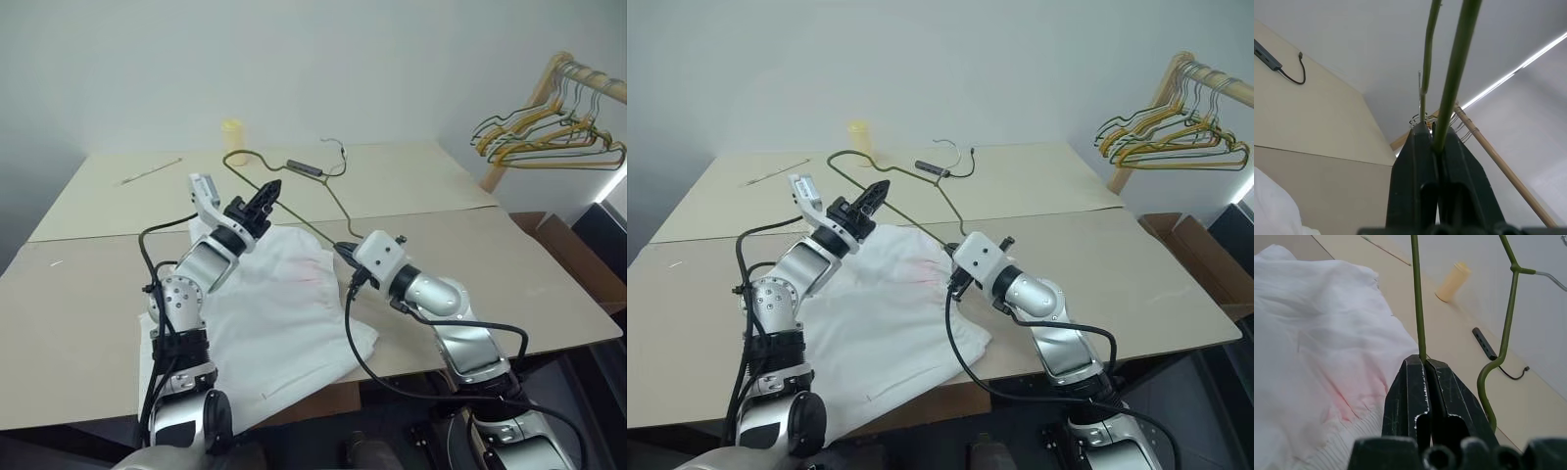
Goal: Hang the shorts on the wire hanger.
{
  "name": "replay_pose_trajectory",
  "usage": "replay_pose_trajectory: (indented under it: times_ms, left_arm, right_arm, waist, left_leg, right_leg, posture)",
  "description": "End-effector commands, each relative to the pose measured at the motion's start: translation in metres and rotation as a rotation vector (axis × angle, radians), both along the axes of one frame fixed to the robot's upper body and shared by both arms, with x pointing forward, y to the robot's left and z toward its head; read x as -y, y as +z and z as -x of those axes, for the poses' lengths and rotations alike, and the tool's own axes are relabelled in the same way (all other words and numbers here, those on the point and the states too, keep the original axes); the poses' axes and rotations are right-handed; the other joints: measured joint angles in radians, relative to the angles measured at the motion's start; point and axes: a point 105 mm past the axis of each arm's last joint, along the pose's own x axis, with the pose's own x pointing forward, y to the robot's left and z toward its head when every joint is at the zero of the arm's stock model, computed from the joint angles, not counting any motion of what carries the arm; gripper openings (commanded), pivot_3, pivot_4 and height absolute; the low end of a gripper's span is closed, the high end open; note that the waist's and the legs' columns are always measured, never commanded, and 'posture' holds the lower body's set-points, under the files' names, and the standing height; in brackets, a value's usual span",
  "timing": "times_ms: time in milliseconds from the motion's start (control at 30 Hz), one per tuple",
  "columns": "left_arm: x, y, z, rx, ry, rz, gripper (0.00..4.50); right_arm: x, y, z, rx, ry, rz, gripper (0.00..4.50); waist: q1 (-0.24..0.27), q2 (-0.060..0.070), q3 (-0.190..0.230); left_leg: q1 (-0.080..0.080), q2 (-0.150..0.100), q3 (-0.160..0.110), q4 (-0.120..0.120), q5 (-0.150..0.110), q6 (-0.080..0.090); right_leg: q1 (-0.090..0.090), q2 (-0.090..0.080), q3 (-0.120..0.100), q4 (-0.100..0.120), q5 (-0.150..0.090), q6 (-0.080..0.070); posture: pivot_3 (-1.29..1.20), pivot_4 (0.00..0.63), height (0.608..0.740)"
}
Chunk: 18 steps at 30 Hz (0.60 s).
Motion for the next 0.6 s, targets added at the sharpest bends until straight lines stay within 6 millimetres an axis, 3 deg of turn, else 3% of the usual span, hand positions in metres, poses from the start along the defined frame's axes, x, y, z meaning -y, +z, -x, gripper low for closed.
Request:
replay_pose_trajectory:
  times_ms: [33, 167, 300, 467, 600]
  left_arm:
    - [0.003, 0.013, -0.001, 0.038, -0.004, 0.001, 0.02]
    - [0.004, 0.017, 0.001, 0.091, 0.0, -0.061, 0.02]
    - [-0.003, 0.026, 0.0, 0.155, 0.052, -0.077, 0.0]
    - [-0.031, 0.037, -0.008, 0.203, 0.126, -0.076, 0.0]
    - [-0.045, 0.056, 0.007, 0.34, 0.04, -0.151, 0.0]
  right_arm:
    - [-0.002, 0.019, 0.001, 0.088, 0.004, -0.025, 0.0]
    - [-0.006, 0.02, 0.003, 0.115, 0.034, 0.008, 0.0]
    - [-0.012, 0.021, 0.014, 0.137, 0.106, 0.025, 1.05]
    - [-0.015, 0.021, 0.02, 0.121, 0.151, 0.003, 2.81]
    - [-0.009, 0.026, 0.028, 0.015, 0.214, -0.057, 4.11]
  waist:
    - [0.0, 0.0, 0.0]
    - [0.001, 0.0, 0.0]
    - [0.001, 0.0, 0.0]
    - [-0.001, 0.0, 0.0]
    - [-0.005, 0.0, 0.0]
  left_leg:
    - [0.0, 0.0, 0.0, 0.0, 0.0, 0.0]
    - [0.0, 0.0, 0.0, 0.0, 0.0, 0.0]
    - [0.0, 0.0, 0.0, 0.0, 0.0, 0.0]
    - [0.0, 0.0, 0.0, 0.0, 0.0, 0.0]
    - [0.0, 0.001, 0.0, 0.0, 0.0, 0.0]
  right_leg:
    - [0.0, 0.0, 0.0, 0.0, 0.0, 0.0]
    - [0.0, 0.0, 0.0, 0.0, 0.0, 0.0]
    - [0.0, 0.0, 0.0, 0.0, 0.0, 0.0]
    - [0.0, 0.0, 0.0, 0.0, 0.0, 0.0]
    - [-0.001, 0.001, 0.0, 0.0, 0.0, 0.0]
  posture:
    - [-0.05, 0.0, 0.74]
    - [-0.05, 0.0, 0.74]
    - [-0.05, 0.0, 0.74]
    - [-0.05, 0.0, 0.74]
    - [-0.06, 0.0, 0.74]
